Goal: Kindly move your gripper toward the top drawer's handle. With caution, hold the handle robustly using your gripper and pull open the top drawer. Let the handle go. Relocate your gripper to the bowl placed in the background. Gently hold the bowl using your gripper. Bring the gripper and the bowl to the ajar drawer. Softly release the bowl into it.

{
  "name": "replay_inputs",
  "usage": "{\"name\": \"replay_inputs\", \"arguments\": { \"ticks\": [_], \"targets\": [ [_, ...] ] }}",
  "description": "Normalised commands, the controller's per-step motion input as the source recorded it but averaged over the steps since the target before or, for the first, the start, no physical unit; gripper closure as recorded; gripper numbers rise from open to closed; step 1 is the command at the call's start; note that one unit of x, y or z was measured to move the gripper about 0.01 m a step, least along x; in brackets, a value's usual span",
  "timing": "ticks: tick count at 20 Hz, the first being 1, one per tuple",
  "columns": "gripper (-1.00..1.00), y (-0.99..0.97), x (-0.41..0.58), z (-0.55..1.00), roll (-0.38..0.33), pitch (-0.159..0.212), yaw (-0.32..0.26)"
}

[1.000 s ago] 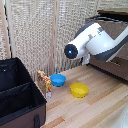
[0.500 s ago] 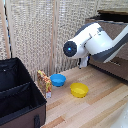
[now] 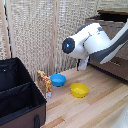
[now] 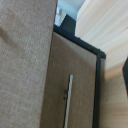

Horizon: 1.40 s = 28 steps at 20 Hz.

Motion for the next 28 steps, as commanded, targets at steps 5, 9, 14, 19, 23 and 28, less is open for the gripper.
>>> {"name": "replay_inputs", "arguments": {
  "ticks": [5, 9, 14, 19, 23, 28],
  "targets": [
    [-1.00, 0.10, 0.113, 0.17, 0.277, 0.045, -0.267],
    [-1.00, 0.13, 0.161, 0.14, 0.288, 0.057, -0.250],
    [-1.00, 0.19, 0.254, 0.09, 0.305, 0.077, -0.216],
    [-1.00, 0.21, 0.289, 0.08, 0.307, 0.079, -0.205],
    [-1.00, 0.19, 0.289, 0.10, 0.297, 0.075, -0.210],
    [-1.00, 0.08, 0.406, 0.24, 0.185, 0.056, -0.222]
  ]
}}
